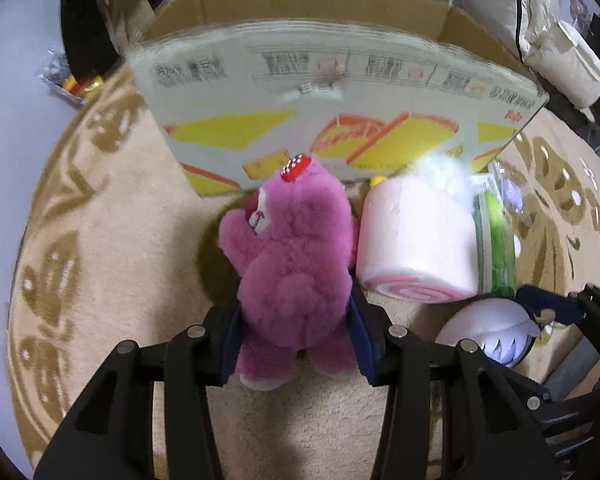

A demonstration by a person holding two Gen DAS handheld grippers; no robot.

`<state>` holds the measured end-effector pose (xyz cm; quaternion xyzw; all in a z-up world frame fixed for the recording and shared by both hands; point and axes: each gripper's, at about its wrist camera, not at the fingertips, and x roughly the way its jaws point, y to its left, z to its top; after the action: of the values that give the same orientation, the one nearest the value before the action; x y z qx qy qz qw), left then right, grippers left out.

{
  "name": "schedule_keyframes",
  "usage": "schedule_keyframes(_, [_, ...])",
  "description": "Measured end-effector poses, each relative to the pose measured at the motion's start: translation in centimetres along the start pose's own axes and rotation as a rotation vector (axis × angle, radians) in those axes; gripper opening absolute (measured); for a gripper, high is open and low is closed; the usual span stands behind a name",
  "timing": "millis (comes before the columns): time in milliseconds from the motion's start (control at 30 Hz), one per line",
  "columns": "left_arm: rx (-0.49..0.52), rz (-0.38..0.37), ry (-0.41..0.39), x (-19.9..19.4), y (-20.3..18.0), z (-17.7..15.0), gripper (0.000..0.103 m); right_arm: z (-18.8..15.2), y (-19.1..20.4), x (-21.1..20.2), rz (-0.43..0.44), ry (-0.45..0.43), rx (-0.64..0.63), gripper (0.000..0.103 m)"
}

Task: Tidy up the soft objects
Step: 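Lift the pink bear and lavender plush and carry them over the box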

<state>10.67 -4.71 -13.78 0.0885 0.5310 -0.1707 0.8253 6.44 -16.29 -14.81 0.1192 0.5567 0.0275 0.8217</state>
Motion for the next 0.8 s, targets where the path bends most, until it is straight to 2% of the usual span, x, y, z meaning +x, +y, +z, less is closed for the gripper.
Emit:
schedule_keyframes(100, [-0.020,0.001,-0.030,-0.8,0.6,0.1,0.045,-0.2,-0.5,-0.5,0.003,-0.007,0.023,0.079])
schedule_keyframes(267, [-0.031,0.041,-0.090,-2.4,0.8,0.2,0.045,-0.1,-0.8,-1.0,0.026,-0.020,0.037,0.067])
schedule_keyframes(367, [-0.034,0.040,-0.110,-3.2,0.8,0.1,0.044,-0.3,-0.8,-1.5,0.036,-0.033,0.029,0.060])
schedule_keyframes(600, [-0.052,0.040,-0.128,-4.3,1.3,-0.2,0.044,-0.6,-1.3,-3.3,0.093,-0.086,0.043,0.058])
schedule_keyframes(800, [-0.090,0.061,-0.206,-6.6,1.8,-0.8,0.044,-1.0,-1.7,-6.0,0.135,-0.194,0.029,0.058])
